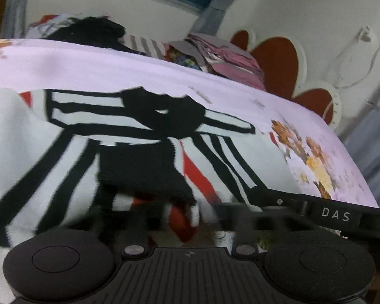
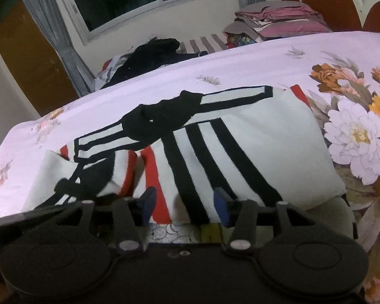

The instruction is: Fold small clothes

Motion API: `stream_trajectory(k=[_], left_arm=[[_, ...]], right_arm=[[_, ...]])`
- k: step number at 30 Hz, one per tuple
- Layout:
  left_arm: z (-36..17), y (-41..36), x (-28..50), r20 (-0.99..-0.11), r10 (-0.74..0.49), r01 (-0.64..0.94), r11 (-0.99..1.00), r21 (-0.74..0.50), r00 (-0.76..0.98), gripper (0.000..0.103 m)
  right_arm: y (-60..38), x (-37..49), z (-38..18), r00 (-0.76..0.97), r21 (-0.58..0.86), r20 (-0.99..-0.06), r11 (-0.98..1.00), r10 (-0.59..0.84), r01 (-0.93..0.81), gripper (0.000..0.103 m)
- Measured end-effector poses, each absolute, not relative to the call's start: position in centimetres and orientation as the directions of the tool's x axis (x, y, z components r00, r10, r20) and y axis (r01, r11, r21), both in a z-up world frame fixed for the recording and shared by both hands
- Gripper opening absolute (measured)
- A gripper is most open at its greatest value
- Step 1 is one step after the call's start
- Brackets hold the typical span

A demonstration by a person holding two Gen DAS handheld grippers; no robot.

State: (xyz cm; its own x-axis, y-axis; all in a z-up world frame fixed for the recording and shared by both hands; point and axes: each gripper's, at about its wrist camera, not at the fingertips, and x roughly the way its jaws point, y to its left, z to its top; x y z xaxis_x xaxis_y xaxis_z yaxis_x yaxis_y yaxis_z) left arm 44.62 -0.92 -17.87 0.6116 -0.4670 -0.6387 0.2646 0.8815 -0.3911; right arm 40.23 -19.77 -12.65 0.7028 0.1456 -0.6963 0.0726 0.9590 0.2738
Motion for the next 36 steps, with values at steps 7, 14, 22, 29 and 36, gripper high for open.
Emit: stream_trajectory(k=[7, 14, 22, 29, 36], left_arm=[[-16.0, 3.5, 42.4, -0.616, -0.359, 0.214, 0.930, -0.298, 0.702, 0.080], [-16.8, 9.2, 39.3, -0.625, -0.208, 0.073, 0.969, -0.235, 0.752, 0.080], [-19.2, 11.4, 38.2, -0.661, -0.081, 0.015, 0.994, -0.105, 0.746, 0.080], [-20.9, 11.1, 40.5, -0.648, -0.054, 0.013, 0.998, -0.067, 0.760, 0.051], [-21.1, 11.0, 41.7, -0.642, -0.048, 0.004, 0.998, -0.069, 0.765, 0.028]], right_arm=[[-17.3, 40.5, -12.5, 0.690, 0.284, -0.689, 0.958, 0.223, -0.027, 0.059], [-12.7, 40.9, -12.8, 0.654, 0.259, -0.700, 0.955, 0.287, -0.141, 0.063], [-10.4, 42.5, -13.8, 0.688, 0.127, -0.702, 0.983, 0.181, -0.129, 0.052], [-13.3, 42.9, -12.5, 0.737, 0.218, -0.652, 0.975, 0.175, -0.039, 0.007], [-19.2, 42.2, -11.7, 0.775, 0.249, -0.627, 0.963, 0.081, 0.101, 0.006]])
